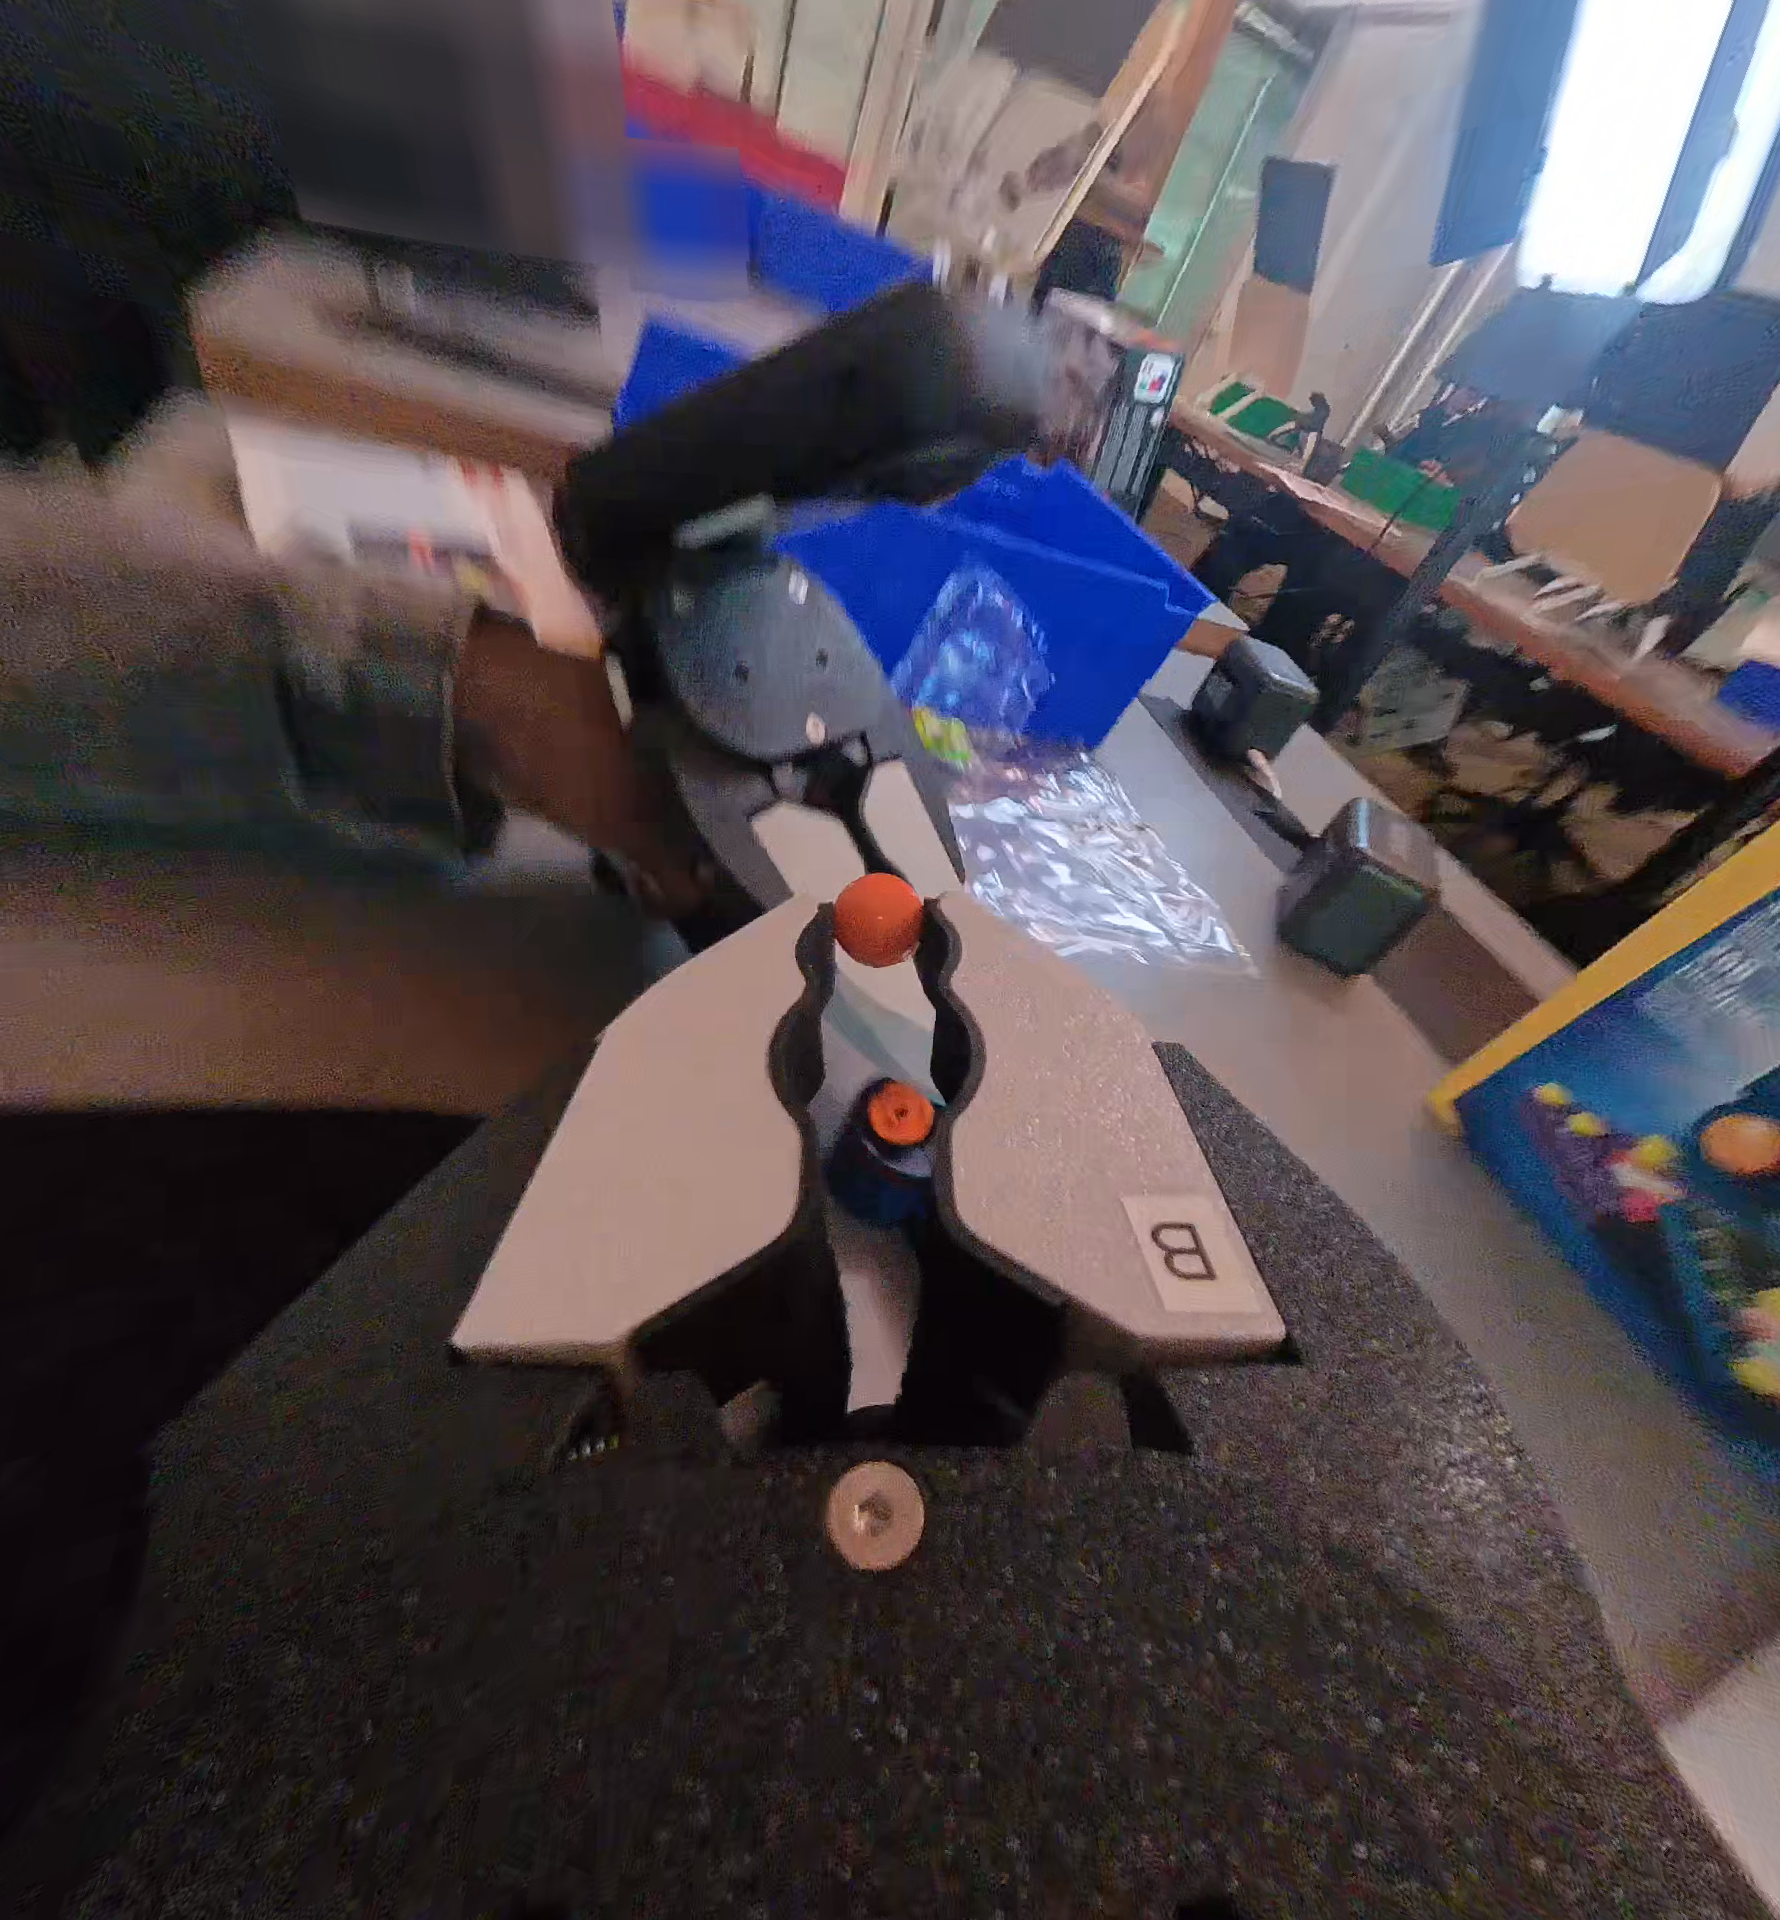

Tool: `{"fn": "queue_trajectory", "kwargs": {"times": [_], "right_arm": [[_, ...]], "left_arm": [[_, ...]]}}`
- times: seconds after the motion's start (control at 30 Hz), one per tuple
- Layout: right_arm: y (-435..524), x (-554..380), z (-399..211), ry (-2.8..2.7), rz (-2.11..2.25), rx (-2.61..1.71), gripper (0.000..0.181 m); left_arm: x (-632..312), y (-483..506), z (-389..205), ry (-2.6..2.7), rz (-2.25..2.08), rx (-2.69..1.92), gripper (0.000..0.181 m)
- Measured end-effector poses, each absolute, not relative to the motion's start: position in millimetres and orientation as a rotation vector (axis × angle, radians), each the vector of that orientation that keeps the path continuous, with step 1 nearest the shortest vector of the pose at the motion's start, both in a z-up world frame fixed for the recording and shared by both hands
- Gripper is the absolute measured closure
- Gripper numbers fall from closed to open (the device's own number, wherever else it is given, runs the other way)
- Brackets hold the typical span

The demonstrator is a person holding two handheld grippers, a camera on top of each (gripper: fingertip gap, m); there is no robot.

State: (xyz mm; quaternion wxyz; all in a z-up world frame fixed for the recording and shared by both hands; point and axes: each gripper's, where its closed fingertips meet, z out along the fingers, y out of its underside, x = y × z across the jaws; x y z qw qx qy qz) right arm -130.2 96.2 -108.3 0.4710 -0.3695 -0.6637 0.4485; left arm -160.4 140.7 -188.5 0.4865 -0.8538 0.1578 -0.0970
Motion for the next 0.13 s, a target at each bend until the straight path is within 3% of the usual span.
{"fn": "queue_trajectory", "kwargs": {"times": [0.13], "right_arm": [[109.7,-99.3,-45.4,-1.048,1.993,-1.227,0.165]], "left_arm": [[-151.7,131.4,-140.3,0.394,-0.265,-1.805,0.159]]}}
